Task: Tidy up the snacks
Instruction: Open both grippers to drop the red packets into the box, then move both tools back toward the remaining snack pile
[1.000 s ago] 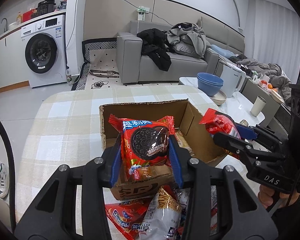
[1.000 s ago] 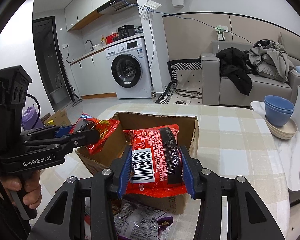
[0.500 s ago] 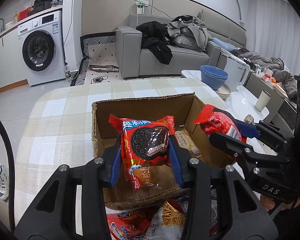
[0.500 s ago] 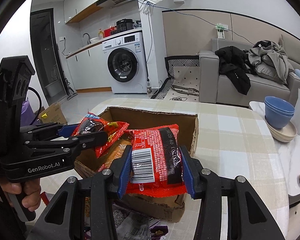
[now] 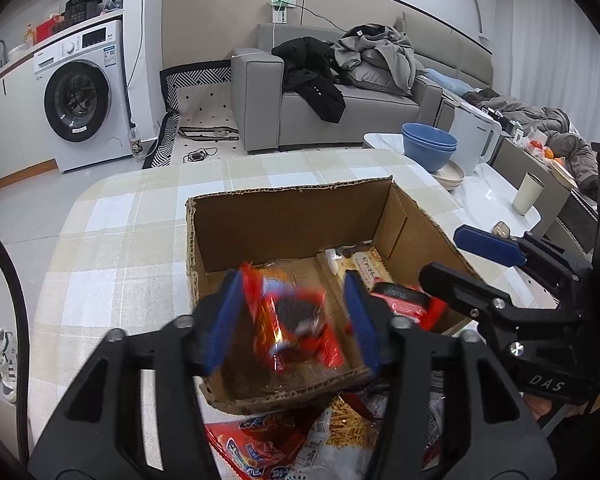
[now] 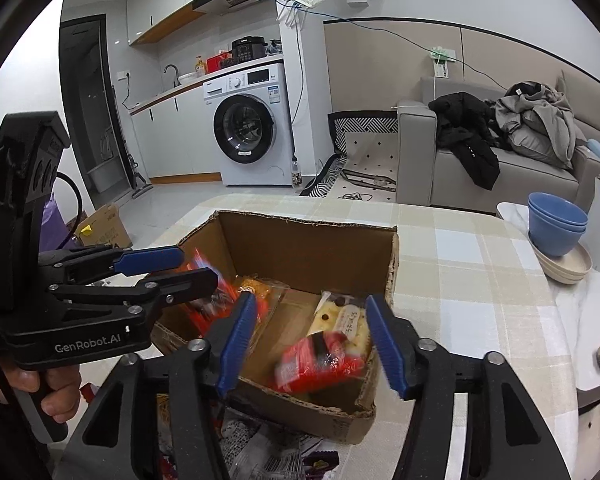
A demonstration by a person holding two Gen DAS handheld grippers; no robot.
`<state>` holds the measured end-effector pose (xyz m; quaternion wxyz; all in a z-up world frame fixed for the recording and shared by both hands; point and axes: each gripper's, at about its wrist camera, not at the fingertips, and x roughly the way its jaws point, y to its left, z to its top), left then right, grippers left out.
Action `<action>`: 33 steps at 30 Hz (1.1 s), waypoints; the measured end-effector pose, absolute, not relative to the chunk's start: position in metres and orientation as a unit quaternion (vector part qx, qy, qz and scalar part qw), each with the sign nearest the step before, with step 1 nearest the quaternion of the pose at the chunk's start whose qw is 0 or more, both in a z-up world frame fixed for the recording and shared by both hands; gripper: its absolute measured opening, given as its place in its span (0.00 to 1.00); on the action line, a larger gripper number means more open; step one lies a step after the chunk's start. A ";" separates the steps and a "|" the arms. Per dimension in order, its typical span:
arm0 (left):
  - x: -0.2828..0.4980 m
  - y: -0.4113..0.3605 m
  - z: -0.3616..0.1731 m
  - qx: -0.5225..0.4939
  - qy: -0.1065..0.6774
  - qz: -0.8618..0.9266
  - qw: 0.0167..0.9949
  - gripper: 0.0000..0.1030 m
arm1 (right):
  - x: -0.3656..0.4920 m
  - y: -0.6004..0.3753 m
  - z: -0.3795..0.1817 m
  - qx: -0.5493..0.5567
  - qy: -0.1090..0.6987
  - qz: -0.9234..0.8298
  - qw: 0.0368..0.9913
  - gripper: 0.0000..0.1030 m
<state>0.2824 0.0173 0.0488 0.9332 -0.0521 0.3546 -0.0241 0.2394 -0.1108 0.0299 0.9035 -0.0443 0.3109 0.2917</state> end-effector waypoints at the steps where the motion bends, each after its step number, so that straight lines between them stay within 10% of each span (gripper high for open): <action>1: 0.281 0.017 0.050 -0.054 0.353 -0.028 0.933 0.76 | 0.238 -0.115 0.032 -0.040 0.312 0.291 0.903 0.70; 8: 0.254 0.018 0.061 -0.062 0.342 -0.030 0.937 0.99 | 0.218 -0.147 0.043 -0.018 0.305 0.277 0.911 0.99; 33: 0.127 0.054 0.015 -0.066 0.350 0.036 0.934 0.99 | 0.150 -0.174 -0.018 -0.086 0.369 0.243 0.893 0.99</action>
